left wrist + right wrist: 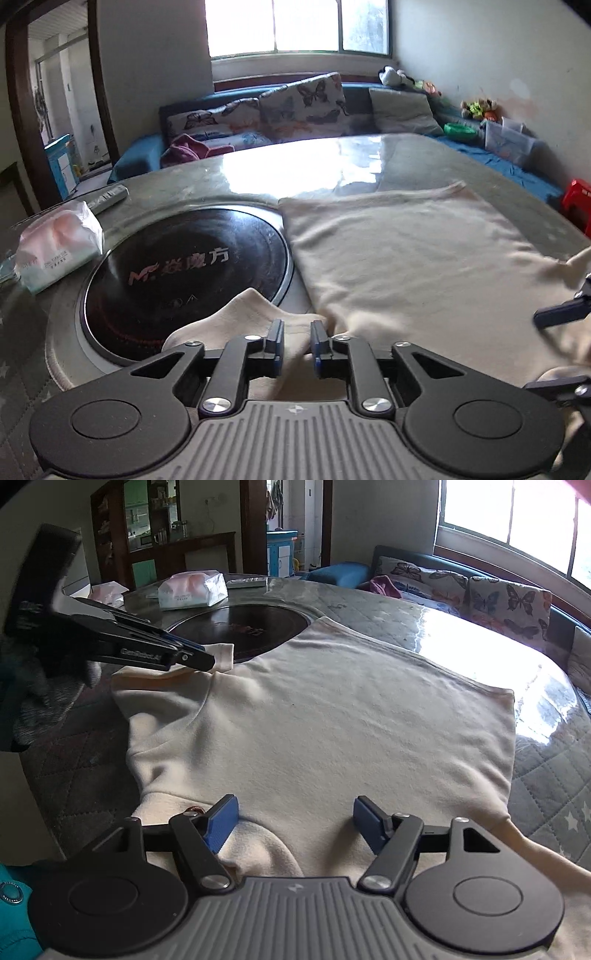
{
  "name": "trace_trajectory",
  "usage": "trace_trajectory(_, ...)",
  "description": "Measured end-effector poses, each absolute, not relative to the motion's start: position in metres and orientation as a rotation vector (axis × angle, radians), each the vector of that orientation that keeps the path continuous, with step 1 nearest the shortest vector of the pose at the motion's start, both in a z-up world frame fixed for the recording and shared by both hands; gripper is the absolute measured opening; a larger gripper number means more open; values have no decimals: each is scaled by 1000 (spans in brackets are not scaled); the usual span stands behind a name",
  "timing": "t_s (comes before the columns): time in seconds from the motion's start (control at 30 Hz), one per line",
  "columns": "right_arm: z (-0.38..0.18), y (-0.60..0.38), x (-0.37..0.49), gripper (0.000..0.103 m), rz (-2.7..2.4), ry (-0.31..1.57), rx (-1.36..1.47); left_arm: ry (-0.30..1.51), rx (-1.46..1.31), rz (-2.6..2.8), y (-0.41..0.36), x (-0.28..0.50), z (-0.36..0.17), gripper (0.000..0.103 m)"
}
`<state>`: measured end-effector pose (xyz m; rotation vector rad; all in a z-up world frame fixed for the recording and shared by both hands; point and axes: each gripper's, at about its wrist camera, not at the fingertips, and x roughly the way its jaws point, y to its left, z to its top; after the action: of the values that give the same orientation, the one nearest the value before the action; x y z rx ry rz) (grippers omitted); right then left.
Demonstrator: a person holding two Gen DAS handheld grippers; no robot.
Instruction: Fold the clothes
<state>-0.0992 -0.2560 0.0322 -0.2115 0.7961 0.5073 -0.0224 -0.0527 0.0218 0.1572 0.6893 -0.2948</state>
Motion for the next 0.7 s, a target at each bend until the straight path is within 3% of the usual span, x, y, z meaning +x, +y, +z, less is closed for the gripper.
trace_trajectory(0.07,32,-256,-99,73,507,798,-210,698,163,-297,-51,-18,18,31)
trace_trajectory(0.3,31,-257,-97,76,506,803,-209,720,164,-314,-46,-10,8,31)
trace_trajectory(0.33,31,-256,-97,77,505,803,-210,718,161,-315,-46,-11,7,30)
trace_trajectory(0.4,32,-256,-96,77,503,805,-212,714,151,-312,-43,-11,7,15)
trace_trajectory(0.47,32,-256,-96,77,502,808,-217,710,126,-299,-38,-10,8,8)
trace_trajectory(0.7,35,-251,-95,77,499,815,-260,625,-80,-212,14,-23,34,7)
